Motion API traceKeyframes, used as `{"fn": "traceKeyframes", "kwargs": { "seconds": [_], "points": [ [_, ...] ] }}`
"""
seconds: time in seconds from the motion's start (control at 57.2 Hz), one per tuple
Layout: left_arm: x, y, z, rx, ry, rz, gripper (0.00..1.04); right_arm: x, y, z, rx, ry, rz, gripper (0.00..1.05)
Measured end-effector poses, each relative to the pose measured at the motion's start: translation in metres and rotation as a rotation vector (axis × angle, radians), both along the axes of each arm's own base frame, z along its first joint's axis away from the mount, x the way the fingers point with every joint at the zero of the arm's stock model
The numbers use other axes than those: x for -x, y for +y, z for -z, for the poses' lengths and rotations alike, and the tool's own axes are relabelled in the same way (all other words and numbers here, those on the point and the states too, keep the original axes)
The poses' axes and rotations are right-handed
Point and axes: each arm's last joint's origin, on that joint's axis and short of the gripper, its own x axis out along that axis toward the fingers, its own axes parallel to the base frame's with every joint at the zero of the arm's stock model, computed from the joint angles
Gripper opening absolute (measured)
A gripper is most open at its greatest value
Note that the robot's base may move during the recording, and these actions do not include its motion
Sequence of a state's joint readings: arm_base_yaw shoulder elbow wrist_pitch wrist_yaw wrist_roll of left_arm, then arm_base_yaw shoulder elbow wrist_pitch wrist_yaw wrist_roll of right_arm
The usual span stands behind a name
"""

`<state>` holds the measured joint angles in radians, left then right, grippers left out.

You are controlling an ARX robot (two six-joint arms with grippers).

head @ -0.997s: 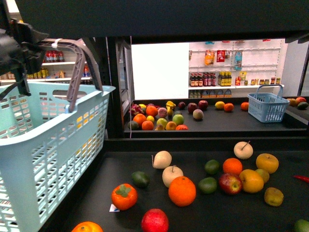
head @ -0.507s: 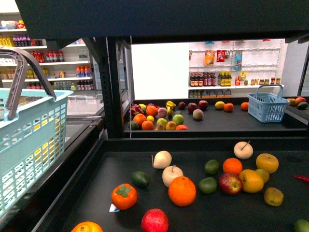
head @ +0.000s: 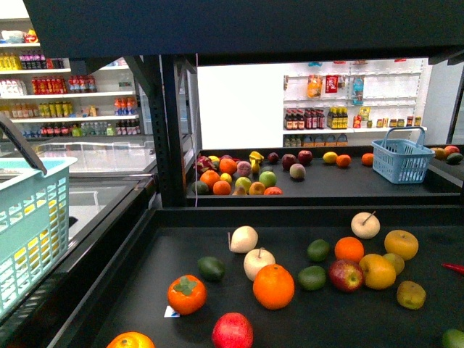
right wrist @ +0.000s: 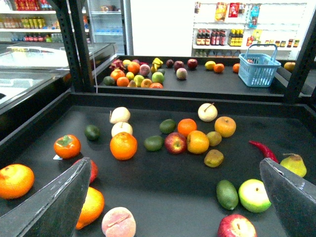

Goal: Pick lemon from shelf

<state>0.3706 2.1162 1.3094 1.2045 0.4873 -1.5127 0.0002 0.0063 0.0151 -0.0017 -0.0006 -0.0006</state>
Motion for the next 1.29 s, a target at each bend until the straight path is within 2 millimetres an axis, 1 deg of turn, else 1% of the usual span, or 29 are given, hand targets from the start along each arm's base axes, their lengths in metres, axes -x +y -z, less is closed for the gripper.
{"fn": "traceKeyframes", "kwargs": {
  "seconds": [0.122, 0.332, 0.49, 0.525, 0.647, 0.682, 0.699, 0.734, 0.822, 0.892, 0.944, 0.979, 0.997, 1.032, 1.137, 1.294],
  "points": [
    [-0.002, 0.008, 0.009, -0.001, 0.002, 0.008, 0.1, 0.0, 0.0, 0.0, 0.0, 0.0, 0.0, 1.02],
    [-0.002, 0.016, 0.026, 0.002, -0.009, 0.04, 0.1, 0.0, 0.0, 0.0, 0.0, 0.0, 0.0, 1.02],
    [-0.001, 0.018, 0.031, 0.006, -0.025, 0.046, 0.1, 0.0, 0.0, 0.0, 0.0, 0.0, 0.0, 1.02],
    [-0.001, 0.019, 0.032, 0.005, -0.029, 0.043, 0.17, 0.0, 0.0, 0.0, 0.0, 0.0, 0.0, 1.02],
    [0.002, 0.021, 0.035, 0.003, -0.032, 0.037, 0.36, 0.0, 0.0, 0.0, 0.0, 0.0, 0.0, 1.02],
    [0.003, 0.022, 0.034, 0.0, -0.04, 0.034, 0.43, 0.0, 0.0, 0.0, 0.0, 0.0, 0.0, 1.02],
    [0.003, 0.022, 0.033, -0.002, -0.043, 0.033, 0.49, 0.0, 0.0, 0.0, 0.0, 0.0, 0.0, 1.02],
    [0.004, 0.023, 0.033, -0.002, -0.043, 0.03, 0.54, 0.0, 0.0, 0.0, 0.0, 0.0, 0.0, 1.02],
    [0.006, 0.024, 0.038, 0.0, -0.023, 0.025, 0.7, 0.0, 0.0, 0.0, 0.0, 0.0, 0.0, 1.02],
    [0.006, 0.024, 0.041, 0.001, -0.001, 0.028, 0.8, 0.0, 0.0, 0.0, 0.0, 0.0, 0.0, 1.02],
    [0.008, 0.025, 0.043, -0.003, 0.021, 0.024, 0.93, 0.0, 0.0, 0.0, 0.0, 0.0, 0.0, 1.02],
    [0.009, 0.025, 0.042, -0.008, 0.026, 0.019, 0.97, 0.0, 0.0, 0.0, 0.0, 0.0, 0.0, 1.02],
    [0.009, 0.026, 0.041, -0.011, 0.03, 0.015, 0.99, 0.0, 0.0, 0.0, 0.0, 0.0, 0.0, 1.02],
    [0.01, 0.027, 0.038, -0.023, 0.039, 0.01, 0.97, 0.0, 0.0, 0.0, 0.0, 0.0, 0.0, 1.02],
    [0.013, 0.027, 0.029, -0.053, 0.06, -0.002, 0.97, 0.0, 0.0, 0.0, 0.0, 0.0, 0.0, 1.02],
    [0.017, 0.025, 0.022, -0.084, 0.105, -0.014, 0.97, 0.0, 0.0, 0.0, 0.0, 0.0, 0.0, 1.02]
  ]
}}
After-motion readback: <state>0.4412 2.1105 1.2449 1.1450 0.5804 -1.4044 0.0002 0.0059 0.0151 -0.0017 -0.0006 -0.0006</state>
